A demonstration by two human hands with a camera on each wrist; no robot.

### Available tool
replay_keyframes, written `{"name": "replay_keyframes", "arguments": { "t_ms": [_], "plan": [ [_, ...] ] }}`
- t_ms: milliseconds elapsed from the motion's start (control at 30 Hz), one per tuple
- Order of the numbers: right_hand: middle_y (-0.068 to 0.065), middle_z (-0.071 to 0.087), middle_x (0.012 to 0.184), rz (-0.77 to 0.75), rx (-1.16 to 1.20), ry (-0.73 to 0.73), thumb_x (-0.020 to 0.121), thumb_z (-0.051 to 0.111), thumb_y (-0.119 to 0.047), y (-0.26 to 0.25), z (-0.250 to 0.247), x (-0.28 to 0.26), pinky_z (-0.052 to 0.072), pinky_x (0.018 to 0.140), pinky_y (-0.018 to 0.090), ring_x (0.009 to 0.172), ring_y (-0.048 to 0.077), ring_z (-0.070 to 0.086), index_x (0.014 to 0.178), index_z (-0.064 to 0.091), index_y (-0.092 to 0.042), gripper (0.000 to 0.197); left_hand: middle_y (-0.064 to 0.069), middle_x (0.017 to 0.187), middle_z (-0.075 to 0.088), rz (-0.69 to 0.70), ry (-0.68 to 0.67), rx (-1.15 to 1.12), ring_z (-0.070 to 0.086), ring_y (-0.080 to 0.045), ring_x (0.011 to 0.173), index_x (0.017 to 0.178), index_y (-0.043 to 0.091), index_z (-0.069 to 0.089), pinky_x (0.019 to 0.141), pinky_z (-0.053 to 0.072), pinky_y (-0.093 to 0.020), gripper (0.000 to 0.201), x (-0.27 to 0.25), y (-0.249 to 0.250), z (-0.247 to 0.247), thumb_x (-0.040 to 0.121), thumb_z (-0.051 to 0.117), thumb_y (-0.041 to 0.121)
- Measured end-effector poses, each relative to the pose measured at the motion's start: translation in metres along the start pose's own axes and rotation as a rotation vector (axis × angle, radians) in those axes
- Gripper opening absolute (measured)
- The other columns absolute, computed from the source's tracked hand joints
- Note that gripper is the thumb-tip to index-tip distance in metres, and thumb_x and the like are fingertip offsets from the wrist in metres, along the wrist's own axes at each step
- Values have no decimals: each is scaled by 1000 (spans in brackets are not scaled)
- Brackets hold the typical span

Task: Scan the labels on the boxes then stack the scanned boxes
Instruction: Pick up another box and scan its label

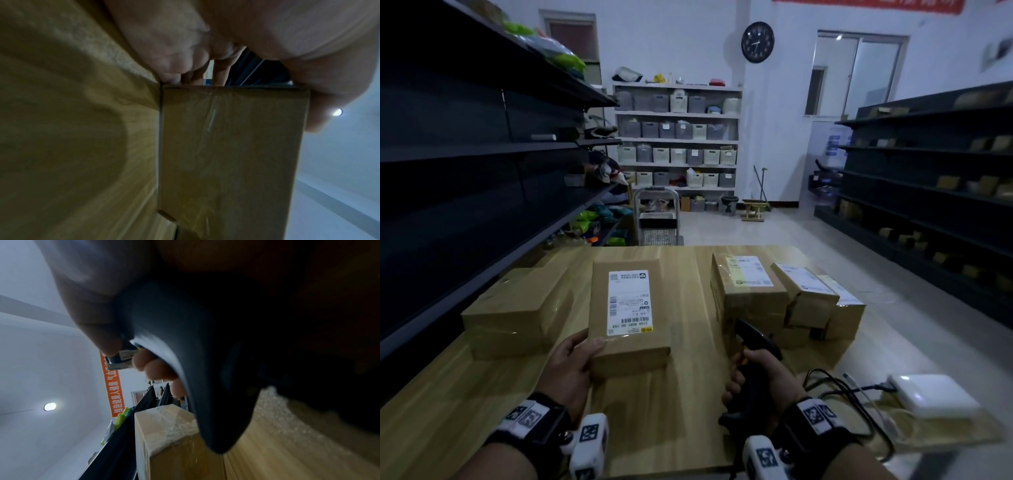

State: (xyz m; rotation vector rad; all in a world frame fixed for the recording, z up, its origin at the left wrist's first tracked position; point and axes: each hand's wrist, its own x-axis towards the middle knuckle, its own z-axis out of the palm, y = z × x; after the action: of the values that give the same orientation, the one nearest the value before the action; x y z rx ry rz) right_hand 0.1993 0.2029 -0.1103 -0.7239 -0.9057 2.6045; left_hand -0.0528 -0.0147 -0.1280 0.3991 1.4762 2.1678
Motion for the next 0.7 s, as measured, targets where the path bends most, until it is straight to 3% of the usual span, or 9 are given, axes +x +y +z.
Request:
{"name": "replay_keyframes", "arguments": {
  "t_ms": [67, 133, 200, 267, 300, 367, 500, 633, 700],
  "plan": [
    [13, 45, 65, 0, 2, -25, 80, 77, -18, -1, -2, 0, 46, 63, 39, 57, 29, 51, 86, 62, -3, 22, -24, 108, 83, -21, 28, 11, 82, -35, 98, 117, 4, 74, 72, 67, -39, 16, 3, 2, 5, 106, 63, 9],
    [13, 44, 66, -9, 4, -49, 68, 85, -18, 0, -3, 1, 46, 64, 39, 58, 29, 50, 83, 63, -3, 30, -27, 110, 82, -54, 58, -8, 82, -35, 95, 114, 4, 76, 82, 61, -42, 18, 5, 5, 11, 105, 67, 16],
    [13, 43, 65, -18, 7, -64, 62, 87, -20, 1, -5, 2, 46, 65, 39, 58, 29, 49, 81, 64, -3, 35, -29, 111, 81, -102, 24, -7, 83, -32, 85, 114, 0, 76, 78, 65, -42, 22, 6, 8, 21, 105, 67, 17],
    [12, 44, 64, -19, 12, -83, 61, 87, -20, 2, -6, 2, 46, 66, 40, 57, 29, 48, 82, 64, -3, 36, -28, 104, 83, -172, -13, 17, 84, -31, 79, 113, -3, 77, 66, 69, -38, 27, 4, 11, 35, 105, 67, 21],
    [12, 45, 64, -20, 14, -99, 62, 87, -20, 1, -7, 2, 46, 66, 40, 56, 29, 48, 82, 65, -3, 35, -25, 95, 84, -202, -33, 21, 83, -32, 73, 111, -2, 78, 60, 67, -37, 29, 5, 10, 41, 104, 69, 25],
    [12, 47, 60, -23, 8, -139, 62, 87, -21, 1, -8, 1, 45, 63, 38, 51, 29, 48, 82, 65, -2, 35, -19, 78, 81, -246, -10, 43, 76, -34, 68, 112, 0, 79, 60, 62, -38, 36, 8, 9, 55, 99, 76, 34],
    [13, 49, 56, -12, 1, -172, 61, 88, -21, 0, -9, 1, 43, 58, 36, 47, 29, 49, 80, 64, 0, 37, -16, 68, 75, -285, 32, 91, 69, -30, 58, 120, 1, 78, 49, 56, -32, 49, 25, 0, 80, 89, 86, 38],
    [14, 51, 54, -16, 16, -168, 61, 87, -22, 2, -10, 4, 41, 56, 34, 45, 28, 49, 77, 64, 1, 36, -16, 63, 74, -311, 29, 128, 68, -35, 70, 111, 2, 77, 53, 60, -36, 41, 31, -1, 105, 90, 86, 36],
    [14, 51, 54, -30, 12, -191, 63, 87, -22, 2, -11, 4, 41, 55, 34, 45, 28, 49, 78, 65, 0, 34, -18, 70, 78, -304, 26, 154, 72, -36, 72, 106, 3, 81, 63, 64, -41, 41, 33, -4, 111, 90, 85, 41]
  ]
}}
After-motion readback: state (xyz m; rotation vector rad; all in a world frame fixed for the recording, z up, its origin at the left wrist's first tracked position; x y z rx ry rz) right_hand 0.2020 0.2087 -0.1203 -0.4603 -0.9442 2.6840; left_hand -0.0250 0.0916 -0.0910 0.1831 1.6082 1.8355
